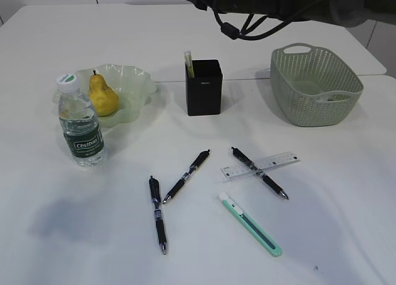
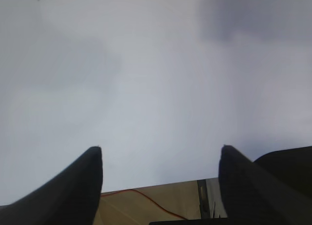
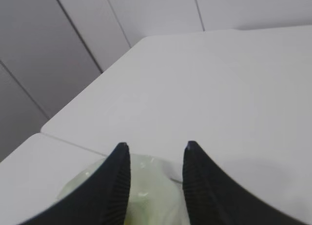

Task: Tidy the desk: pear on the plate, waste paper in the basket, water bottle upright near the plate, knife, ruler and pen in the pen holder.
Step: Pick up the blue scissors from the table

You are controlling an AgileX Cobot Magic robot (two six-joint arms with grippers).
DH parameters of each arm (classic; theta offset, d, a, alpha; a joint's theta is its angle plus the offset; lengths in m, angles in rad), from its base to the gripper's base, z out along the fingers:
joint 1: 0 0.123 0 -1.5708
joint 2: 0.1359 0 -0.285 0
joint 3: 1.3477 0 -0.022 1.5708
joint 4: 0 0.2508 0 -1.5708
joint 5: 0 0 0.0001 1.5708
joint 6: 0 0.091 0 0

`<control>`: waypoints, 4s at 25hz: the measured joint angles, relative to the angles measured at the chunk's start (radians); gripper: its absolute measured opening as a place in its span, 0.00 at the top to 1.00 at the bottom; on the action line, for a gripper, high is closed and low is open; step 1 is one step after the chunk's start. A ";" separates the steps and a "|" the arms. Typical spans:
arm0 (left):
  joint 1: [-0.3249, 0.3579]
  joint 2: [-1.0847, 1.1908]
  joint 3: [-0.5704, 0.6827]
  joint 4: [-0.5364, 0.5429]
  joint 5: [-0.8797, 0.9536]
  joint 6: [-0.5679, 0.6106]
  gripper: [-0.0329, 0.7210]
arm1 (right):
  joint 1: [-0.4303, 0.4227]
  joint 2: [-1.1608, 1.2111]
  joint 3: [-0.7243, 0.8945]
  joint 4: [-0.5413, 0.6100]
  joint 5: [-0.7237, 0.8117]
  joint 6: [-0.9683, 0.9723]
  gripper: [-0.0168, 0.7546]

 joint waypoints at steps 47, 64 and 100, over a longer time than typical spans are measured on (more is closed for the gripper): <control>0.000 0.000 0.000 0.015 0.000 0.000 0.27 | 0.039 -0.137 -0.020 -1.366 0.857 1.024 0.59; 0.000 0.000 0.000 0.057 0.000 0.000 0.27 | 0.075 -0.329 0.463 -1.282 0.846 1.080 0.59; 0.000 0.000 0.000 0.064 0.000 0.000 0.27 | 0.245 -0.350 0.699 -1.452 0.561 1.177 0.59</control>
